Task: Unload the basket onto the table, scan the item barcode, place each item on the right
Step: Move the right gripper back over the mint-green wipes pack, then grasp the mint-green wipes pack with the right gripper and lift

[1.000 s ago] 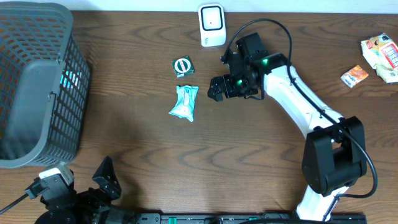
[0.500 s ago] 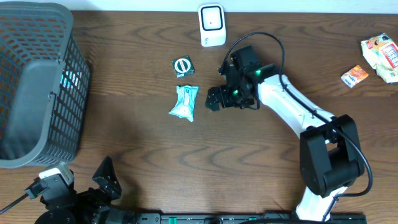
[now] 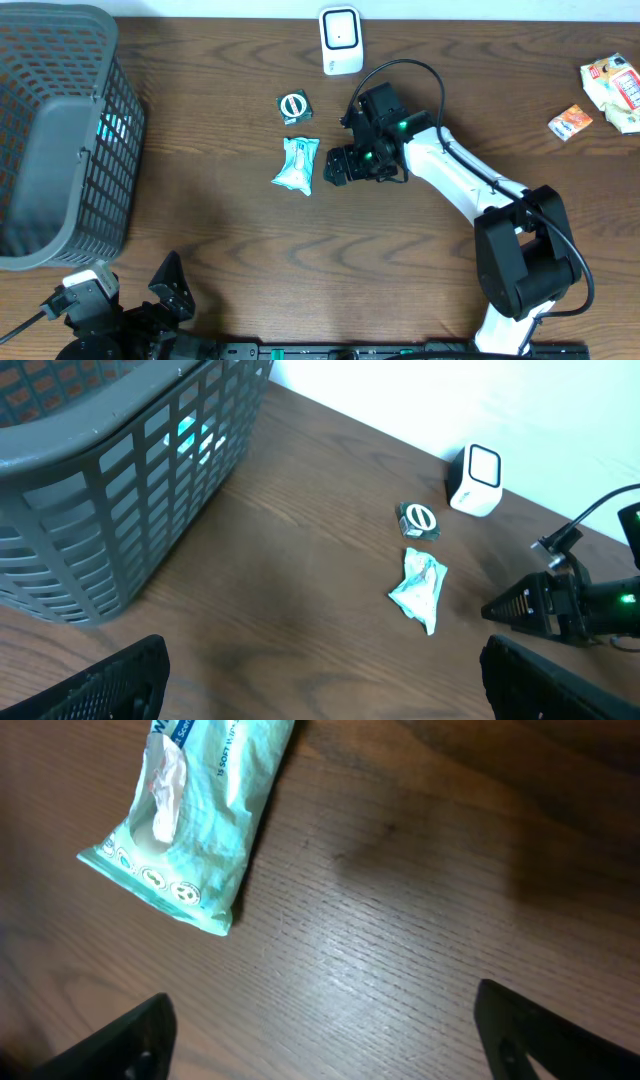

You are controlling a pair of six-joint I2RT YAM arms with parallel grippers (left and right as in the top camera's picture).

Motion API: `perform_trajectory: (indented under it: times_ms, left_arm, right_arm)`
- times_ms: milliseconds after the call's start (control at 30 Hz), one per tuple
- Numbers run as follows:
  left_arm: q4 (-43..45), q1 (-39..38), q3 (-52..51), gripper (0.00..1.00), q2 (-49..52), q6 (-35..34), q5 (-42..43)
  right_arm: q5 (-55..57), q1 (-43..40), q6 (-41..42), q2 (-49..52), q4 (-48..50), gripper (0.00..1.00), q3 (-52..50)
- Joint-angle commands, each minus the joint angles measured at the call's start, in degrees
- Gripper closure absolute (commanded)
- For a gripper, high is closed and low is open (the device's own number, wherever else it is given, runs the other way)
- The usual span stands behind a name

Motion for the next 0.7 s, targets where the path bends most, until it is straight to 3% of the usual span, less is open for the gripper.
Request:
perform_trajectory:
  times_ms: [0, 533, 667]
  left_arm:
    - [0.04, 0.24, -0.28, 0.02, -0.09, -0.55, -0.96]
    - [0.04, 0.24, -0.28, 0.02, -0.09, -0.55, -0.98]
    - [0.04, 0.24, -0.28, 0.02, -0.09, -0.55, -0.96]
  right_arm:
    - [3.41, 0.55, 3.08, 0.42, 0.07, 0.14, -0.33]
    - [5.16, 0.55, 7.48, 0.42, 1.57, 0.14, -1.22]
    - [4.96, 0.52, 7.8, 0.42, 1.97, 0.1, -1.22]
